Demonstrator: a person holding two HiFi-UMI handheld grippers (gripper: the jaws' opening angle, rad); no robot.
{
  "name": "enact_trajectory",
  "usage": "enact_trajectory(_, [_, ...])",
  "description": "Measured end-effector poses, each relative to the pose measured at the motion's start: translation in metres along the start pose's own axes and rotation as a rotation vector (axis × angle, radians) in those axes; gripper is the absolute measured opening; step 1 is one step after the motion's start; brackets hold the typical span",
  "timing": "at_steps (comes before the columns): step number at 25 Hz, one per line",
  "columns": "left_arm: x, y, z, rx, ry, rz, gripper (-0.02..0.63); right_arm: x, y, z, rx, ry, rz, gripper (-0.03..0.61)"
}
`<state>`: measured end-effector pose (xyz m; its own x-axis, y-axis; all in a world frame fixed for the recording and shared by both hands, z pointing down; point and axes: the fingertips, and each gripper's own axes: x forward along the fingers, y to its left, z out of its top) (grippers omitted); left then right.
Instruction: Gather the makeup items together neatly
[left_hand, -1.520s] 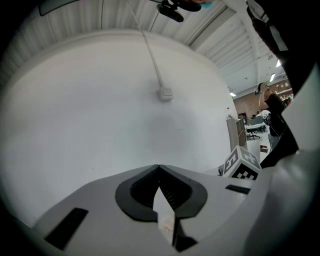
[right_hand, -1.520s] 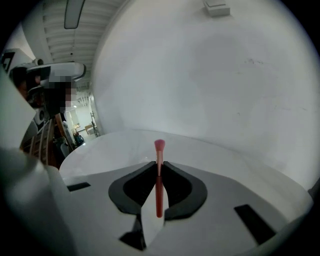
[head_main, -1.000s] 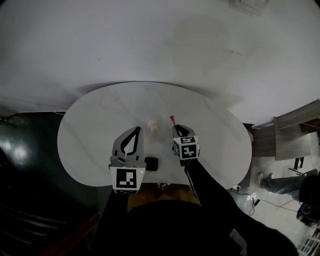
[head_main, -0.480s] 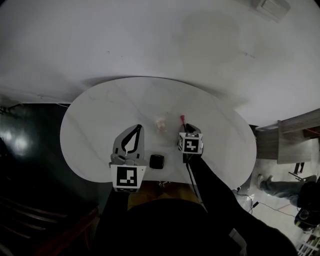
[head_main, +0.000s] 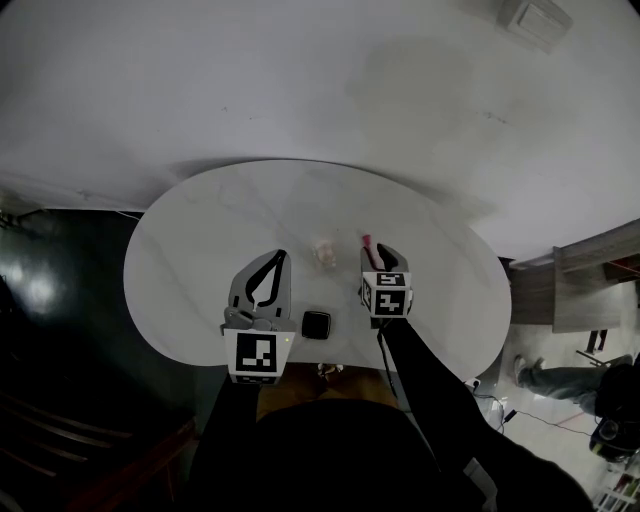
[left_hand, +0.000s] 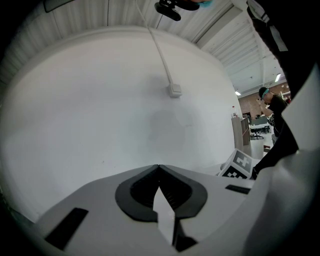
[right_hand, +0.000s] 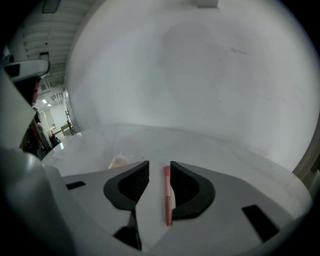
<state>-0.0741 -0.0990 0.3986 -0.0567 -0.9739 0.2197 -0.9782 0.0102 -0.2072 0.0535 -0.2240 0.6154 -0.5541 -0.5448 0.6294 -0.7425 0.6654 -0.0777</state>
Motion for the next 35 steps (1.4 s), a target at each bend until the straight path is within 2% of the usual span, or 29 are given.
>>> enact_trajectory(3, [-0.004,0.000,0.001,0.014,-0.001,0.009,0.014,-0.018,0.009,0.029,-0.016,-0.082,0.029,0.147])
enact_trajectory(13, [-0.027,-0.006,0.031,0.039,-0.091,0.003,0.014,-0.085,0.050,0.105,-0.100,-0.315,0.111,0.146])
enact_trajectory(18, [-0.035,0.000,0.029,0.015,-0.100,-0.028,0.014,-0.120,0.077,0.130,-0.086,-0.415,0.131,0.146])
enact_trajectory(20, [-0.036,0.004,0.028,0.018,-0.091,-0.051,0.014,-0.132,0.094,0.138,-0.128,-0.455,0.143,0.146])
enact_trajectory(23, [-0.039,0.004,0.029,0.029,-0.099,-0.106,0.014,-0.141,0.112,0.134,-0.183,-0.464,0.128,0.146])
enact_trajectory(30, [-0.054,0.004,0.032,0.027,-0.150,-0.219,0.014,-0.155,0.130,0.119,-0.133,-0.436,0.054,0.146])
enact_trajectory(35, [-0.069,0.005,0.026,0.045,-0.154,-0.280,0.014,-0.157,0.139,0.090,-0.107,-0.386,0.000,0.146])
